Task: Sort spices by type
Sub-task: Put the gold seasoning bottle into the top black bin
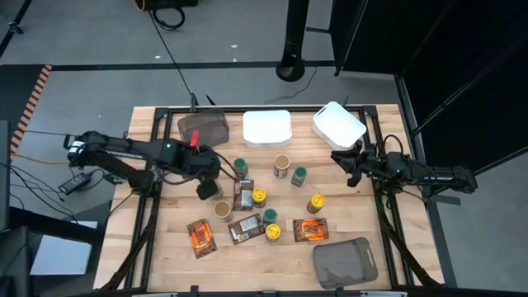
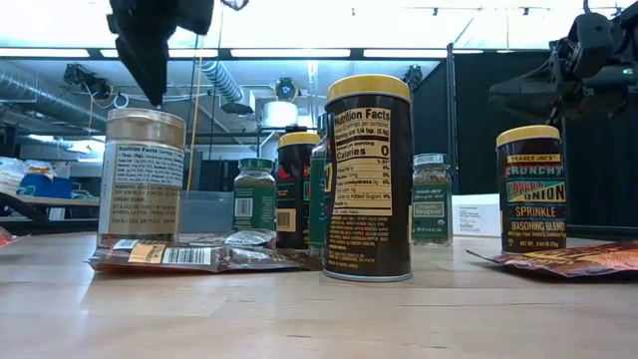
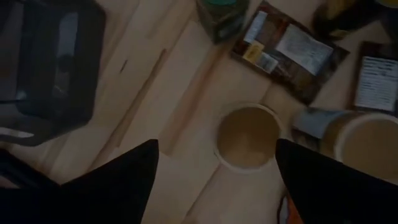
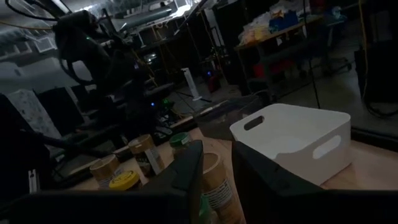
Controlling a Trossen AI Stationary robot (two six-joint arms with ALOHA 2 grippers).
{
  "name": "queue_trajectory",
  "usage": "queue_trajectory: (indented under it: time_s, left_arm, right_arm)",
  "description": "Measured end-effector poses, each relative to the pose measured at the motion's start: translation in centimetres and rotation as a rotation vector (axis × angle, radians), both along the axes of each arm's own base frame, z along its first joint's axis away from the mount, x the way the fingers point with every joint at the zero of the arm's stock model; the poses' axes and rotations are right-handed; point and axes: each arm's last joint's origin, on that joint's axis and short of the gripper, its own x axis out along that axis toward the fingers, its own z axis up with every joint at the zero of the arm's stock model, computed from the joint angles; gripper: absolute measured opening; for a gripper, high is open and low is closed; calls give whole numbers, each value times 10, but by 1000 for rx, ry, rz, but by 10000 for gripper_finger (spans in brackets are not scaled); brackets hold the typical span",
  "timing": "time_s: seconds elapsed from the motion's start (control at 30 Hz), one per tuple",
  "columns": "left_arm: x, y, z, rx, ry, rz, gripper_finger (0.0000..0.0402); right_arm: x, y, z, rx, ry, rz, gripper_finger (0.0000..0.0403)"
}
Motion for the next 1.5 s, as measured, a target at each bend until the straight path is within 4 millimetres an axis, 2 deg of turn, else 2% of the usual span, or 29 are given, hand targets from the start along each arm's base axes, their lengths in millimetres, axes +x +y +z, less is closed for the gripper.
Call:
queue_trajectory:
  time_s: [0.23,0.53,0.93,1.27,1.5]
  left_arm:
    - [6,3,-20,-80,-28,18,328]
    - [10,2,-34,-107,5,45,327]
    - [27,-1,-61,-146,131,10,329]
    - [27,1,-58,-81,109,-3,324]
    - [33,1,-62,-73,120,-37,289]
  right_arm:
    - [0,0,0,0,1,0,95]
    - [0,0,0,0,2,0,95]
    - [0,0,-1,0,12,0,93]
    - [0,0,-1,7,12,0,92]
    - [0,0,-1,8,12,0,92]
